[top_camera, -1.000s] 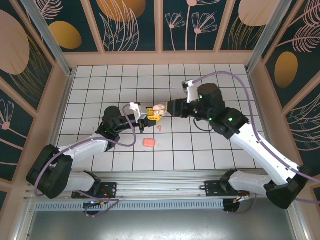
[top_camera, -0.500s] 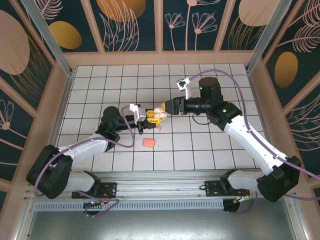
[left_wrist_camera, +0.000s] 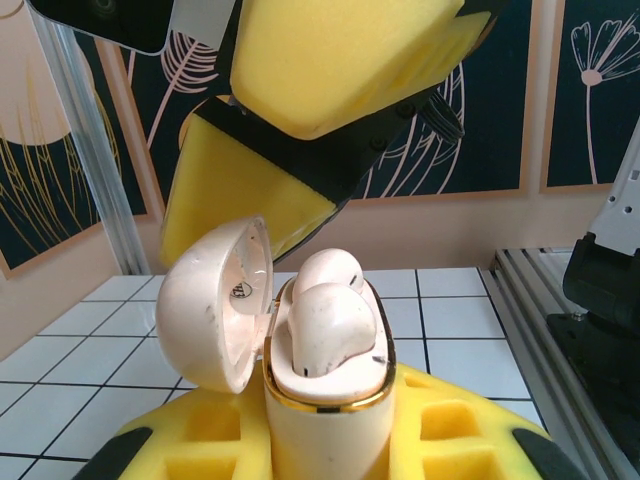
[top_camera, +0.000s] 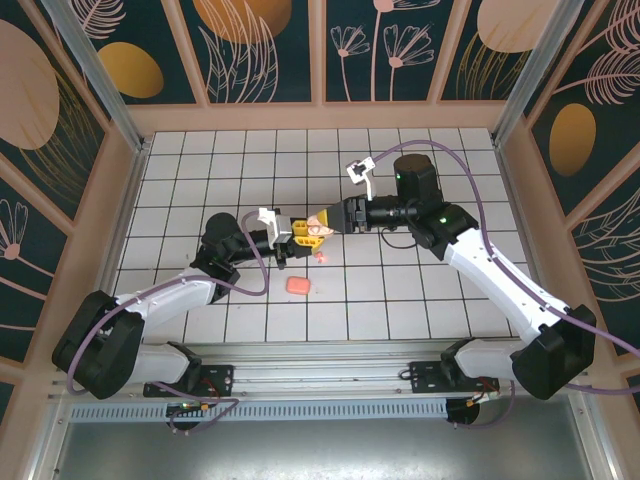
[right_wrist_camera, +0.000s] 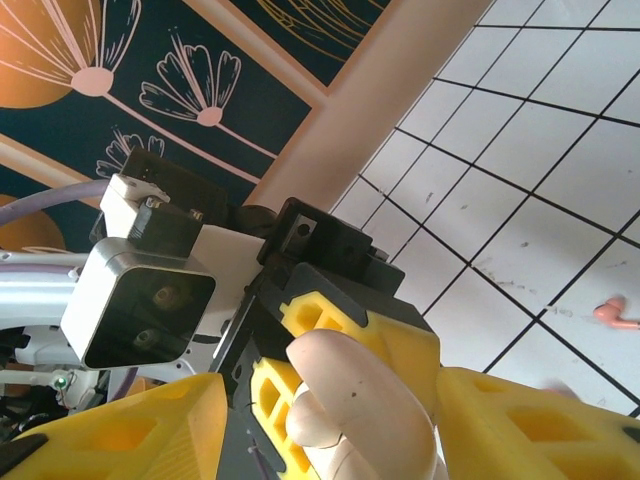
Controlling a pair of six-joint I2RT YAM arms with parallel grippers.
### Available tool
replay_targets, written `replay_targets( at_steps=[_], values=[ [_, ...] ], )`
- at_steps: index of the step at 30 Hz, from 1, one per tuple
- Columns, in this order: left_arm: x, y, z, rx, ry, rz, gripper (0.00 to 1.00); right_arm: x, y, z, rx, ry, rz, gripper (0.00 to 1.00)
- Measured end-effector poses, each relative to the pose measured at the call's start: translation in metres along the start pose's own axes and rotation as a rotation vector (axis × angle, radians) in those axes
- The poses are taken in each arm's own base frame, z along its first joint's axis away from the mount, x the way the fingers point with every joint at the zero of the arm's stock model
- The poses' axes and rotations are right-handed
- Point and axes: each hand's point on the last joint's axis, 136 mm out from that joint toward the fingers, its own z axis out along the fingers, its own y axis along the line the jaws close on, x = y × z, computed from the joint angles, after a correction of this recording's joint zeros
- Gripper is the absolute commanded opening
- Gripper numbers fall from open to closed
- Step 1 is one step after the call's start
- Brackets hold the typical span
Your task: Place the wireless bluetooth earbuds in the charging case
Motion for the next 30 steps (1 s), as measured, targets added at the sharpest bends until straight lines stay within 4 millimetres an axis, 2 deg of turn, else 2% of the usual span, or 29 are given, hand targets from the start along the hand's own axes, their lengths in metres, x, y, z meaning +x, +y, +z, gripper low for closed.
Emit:
replay_targets(
  at_steps=[9,16,19,21,25,30],
  values=[
    [0.001,0.002,0.000,-0.021,0.008,-0.007,0.03,0.005,0.003,0.000,-0.027,-0.004,-0.010,0.51],
    [0.008,0.006,0.000,-0.048,0.033,-0.030,0.03,0.010,0.016,-0.013,-0.046,-0.031,-0.028,0.49],
    [0.011,0.013,0.001,-0.077,0.060,-0.058,0.02,0.004,0.017,-0.022,-0.002,-0.082,-0.045,0.49],
    [0.009,0.021,0.004,-0.100,0.071,-0.080,0.02,-0.004,0.008,-0.030,0.063,-0.128,-0.033,0.48],
    [0.009,0.039,0.010,-0.162,0.089,-0.171,0.00,-0.027,-0.035,-0.063,0.282,-0.279,0.058,0.47],
    [0.027,0.063,0.019,-0.257,0.150,-0.376,0.00,-0.029,-0.081,-0.096,0.498,-0.393,0.176,0.47]
  ],
)
